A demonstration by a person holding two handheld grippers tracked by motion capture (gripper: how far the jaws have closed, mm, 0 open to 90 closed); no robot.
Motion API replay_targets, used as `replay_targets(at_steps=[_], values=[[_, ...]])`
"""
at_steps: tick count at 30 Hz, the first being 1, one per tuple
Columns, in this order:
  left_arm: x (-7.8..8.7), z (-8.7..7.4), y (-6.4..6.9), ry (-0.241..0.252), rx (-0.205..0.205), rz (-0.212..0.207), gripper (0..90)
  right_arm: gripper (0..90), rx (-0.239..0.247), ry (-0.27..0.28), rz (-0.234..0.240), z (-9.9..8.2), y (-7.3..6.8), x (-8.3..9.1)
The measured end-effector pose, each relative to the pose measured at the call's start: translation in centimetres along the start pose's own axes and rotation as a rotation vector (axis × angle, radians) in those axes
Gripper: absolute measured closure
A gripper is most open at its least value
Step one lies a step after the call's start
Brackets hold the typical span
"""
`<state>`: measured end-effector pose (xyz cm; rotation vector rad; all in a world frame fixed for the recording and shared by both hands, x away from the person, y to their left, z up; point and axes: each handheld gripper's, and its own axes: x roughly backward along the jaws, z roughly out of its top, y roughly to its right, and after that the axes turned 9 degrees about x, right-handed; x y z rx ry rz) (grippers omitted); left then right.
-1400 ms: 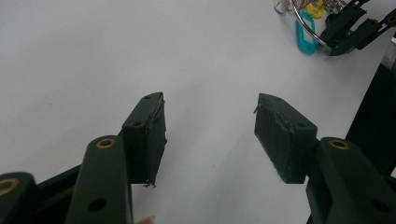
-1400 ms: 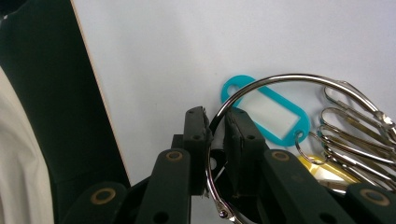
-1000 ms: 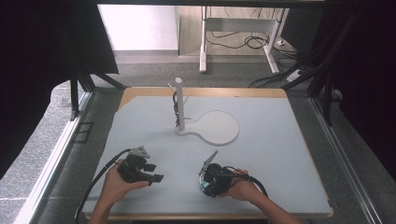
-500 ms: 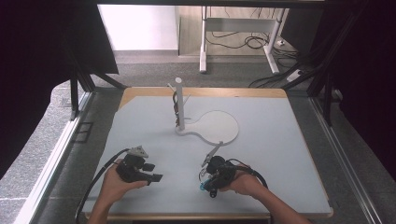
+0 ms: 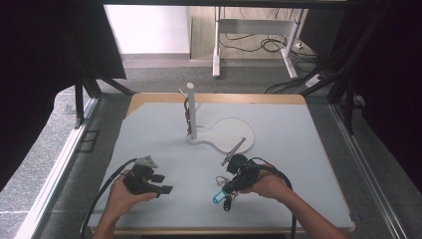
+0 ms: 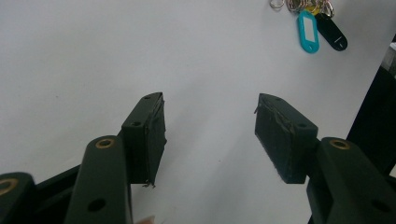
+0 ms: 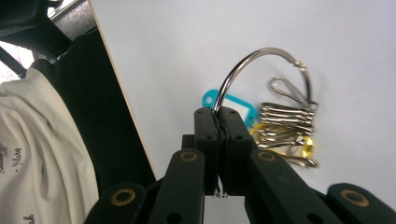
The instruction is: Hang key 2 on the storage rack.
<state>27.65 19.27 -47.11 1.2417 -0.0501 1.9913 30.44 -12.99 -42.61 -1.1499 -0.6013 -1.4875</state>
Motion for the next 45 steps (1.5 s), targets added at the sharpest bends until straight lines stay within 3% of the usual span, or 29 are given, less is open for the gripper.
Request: replay_targets(at_steps=[17,25,45], values=[[0.2,0.0,-0.1,0.001,-0.002,0.000,43.3,87.8,-0.022,-0.031,-0.036,1.6,1.5,3.9],[0.4,0.0,-0.2,0.011,0.000,0.001,43.4,87.8,-0.029,-0.051,-0.042,2.0,2.0,4.7],[0.5,-0.1,-0.2,0.010,0.002,0.000,43.5,87.9,-0.087,0.001,-0.054,2.4,4.0,7.3]])
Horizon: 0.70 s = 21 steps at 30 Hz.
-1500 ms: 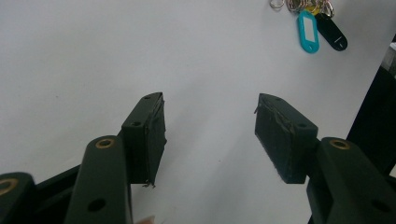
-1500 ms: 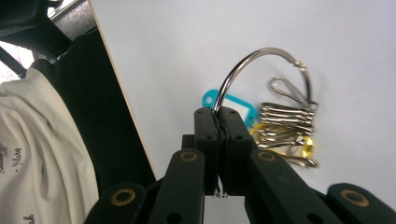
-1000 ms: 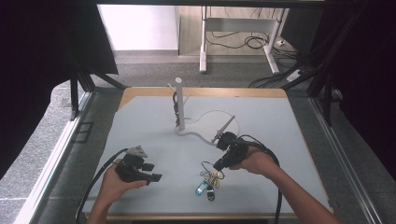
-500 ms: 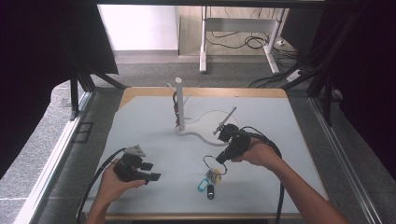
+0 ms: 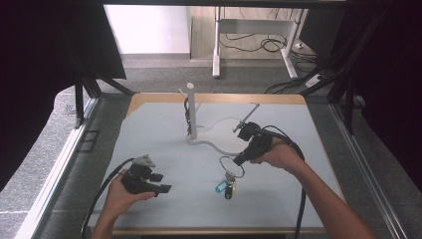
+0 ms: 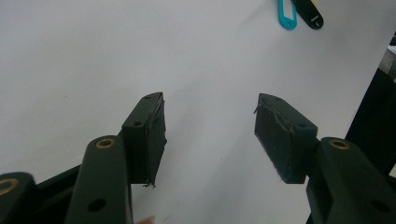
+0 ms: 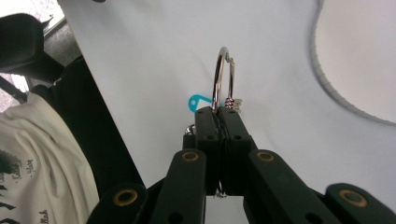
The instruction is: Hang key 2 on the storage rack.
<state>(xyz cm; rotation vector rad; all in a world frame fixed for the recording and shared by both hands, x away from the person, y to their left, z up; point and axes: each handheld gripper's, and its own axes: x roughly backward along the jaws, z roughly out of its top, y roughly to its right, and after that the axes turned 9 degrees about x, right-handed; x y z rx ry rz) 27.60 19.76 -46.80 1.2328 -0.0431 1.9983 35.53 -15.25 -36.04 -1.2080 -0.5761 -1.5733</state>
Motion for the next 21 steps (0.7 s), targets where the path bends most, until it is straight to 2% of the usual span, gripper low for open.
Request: replay_targets(at_steps=[21], values=[[0.0,0.0,0.0,0.004,0.000,-0.003,43.5,87.9,-0.028,0.037,-0.049,1.8,1.6,3.3]])
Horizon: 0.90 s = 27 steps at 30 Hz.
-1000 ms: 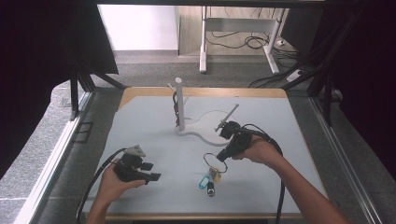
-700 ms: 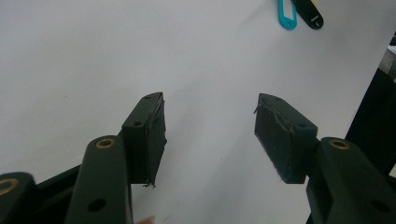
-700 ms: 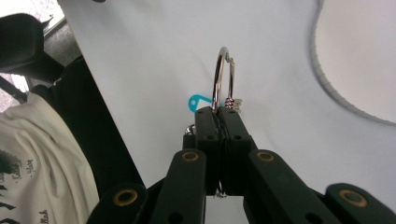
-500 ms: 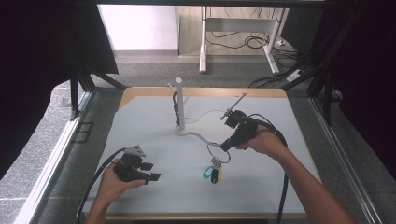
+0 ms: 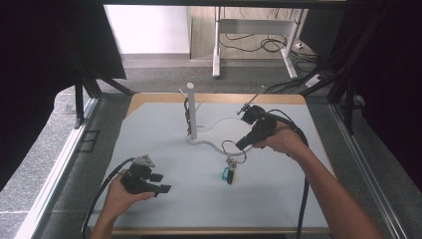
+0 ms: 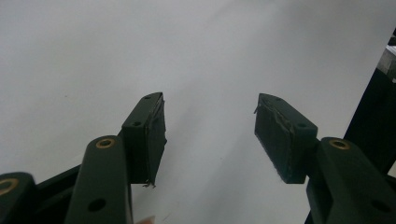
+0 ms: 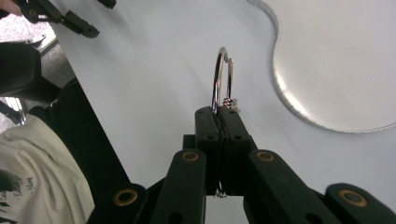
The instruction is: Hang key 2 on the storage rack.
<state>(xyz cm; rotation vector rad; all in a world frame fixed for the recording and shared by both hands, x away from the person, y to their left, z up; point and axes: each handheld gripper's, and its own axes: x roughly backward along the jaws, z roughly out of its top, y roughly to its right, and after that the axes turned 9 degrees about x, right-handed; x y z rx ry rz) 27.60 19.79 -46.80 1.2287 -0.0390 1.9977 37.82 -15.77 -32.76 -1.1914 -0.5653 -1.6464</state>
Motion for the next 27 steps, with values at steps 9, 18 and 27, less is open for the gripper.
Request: replay_targets(at_steps=[9,18,27], values=[[0.2,0.0,0.0,0.005,0.001,-0.004,43.5,87.9,-0.024,0.030,-0.006,1.0,0.8,1.2],[0.6,-0.1,-0.1,0.022,0.002,-0.003,44.0,87.9,-0.041,0.042,-0.026,2.2,1.8,2.8],[0.5,-0.1,-0.1,0.021,0.002,-0.011,43.9,87.9,-0.062,0.034,-0.021,3.0,2.5,2.8]])
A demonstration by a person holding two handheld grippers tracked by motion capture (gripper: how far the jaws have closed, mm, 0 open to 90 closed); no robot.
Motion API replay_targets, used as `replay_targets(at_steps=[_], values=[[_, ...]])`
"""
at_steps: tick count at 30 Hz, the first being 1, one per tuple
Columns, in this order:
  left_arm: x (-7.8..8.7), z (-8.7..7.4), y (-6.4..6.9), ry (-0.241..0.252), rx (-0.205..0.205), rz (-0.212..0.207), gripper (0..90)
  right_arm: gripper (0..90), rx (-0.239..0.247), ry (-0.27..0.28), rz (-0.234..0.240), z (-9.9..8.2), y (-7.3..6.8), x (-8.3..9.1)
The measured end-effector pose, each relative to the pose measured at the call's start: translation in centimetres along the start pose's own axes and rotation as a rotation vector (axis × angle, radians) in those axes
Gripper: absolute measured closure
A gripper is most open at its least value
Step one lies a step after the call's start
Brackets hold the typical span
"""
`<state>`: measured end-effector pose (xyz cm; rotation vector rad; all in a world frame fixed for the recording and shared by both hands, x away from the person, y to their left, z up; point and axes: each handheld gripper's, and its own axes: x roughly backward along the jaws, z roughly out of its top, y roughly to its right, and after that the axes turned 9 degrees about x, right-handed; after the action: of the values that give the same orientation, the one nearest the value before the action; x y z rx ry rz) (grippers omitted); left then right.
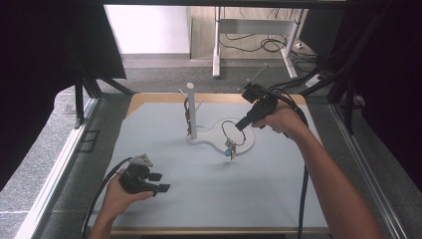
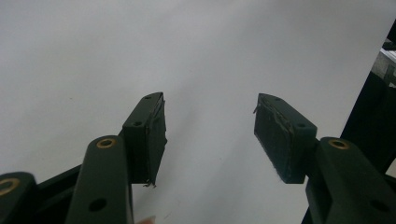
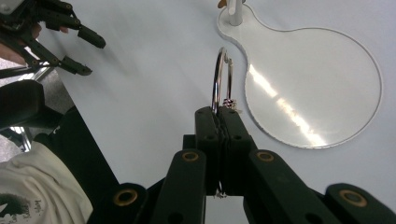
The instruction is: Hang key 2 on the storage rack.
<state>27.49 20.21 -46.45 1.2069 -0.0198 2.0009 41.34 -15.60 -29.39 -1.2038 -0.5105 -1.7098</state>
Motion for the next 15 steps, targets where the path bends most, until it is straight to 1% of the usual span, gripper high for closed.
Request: replay_targets(at_steps=[2,3,4,8,11,15], values=[[0.0,0.0,0.0,0.000,0.000,0.001,43.9,87.9,0.004,-0.005,0.000,0.1,0.2,-0.1],[0.0,0.0,0.0,0.000,0.000,0.001,43.9,87.9,-0.006,-0.007,0.002,0.2,0.2,-0.2],[0.1,0.0,-0.1,-0.006,-0.008,0.002,43.9,87.9,-0.003,-0.007,-0.001,0.3,0.3,-0.2],[0.1,0.0,-0.1,-0.006,-0.009,0.000,43.9,87.9,-0.016,-0.015,-0.004,0.9,0.7,-0.4],[0.1,0.0,-0.1,-0.004,-0.005,-0.003,43.9,87.9,-0.014,-0.020,-0.014,1.3,1.1,-0.5],[0.1,0.0,-0.1,0.005,0.002,-0.009,43.9,87.9,-0.026,-0.021,-0.021,2.1,1.4,-0.5]])
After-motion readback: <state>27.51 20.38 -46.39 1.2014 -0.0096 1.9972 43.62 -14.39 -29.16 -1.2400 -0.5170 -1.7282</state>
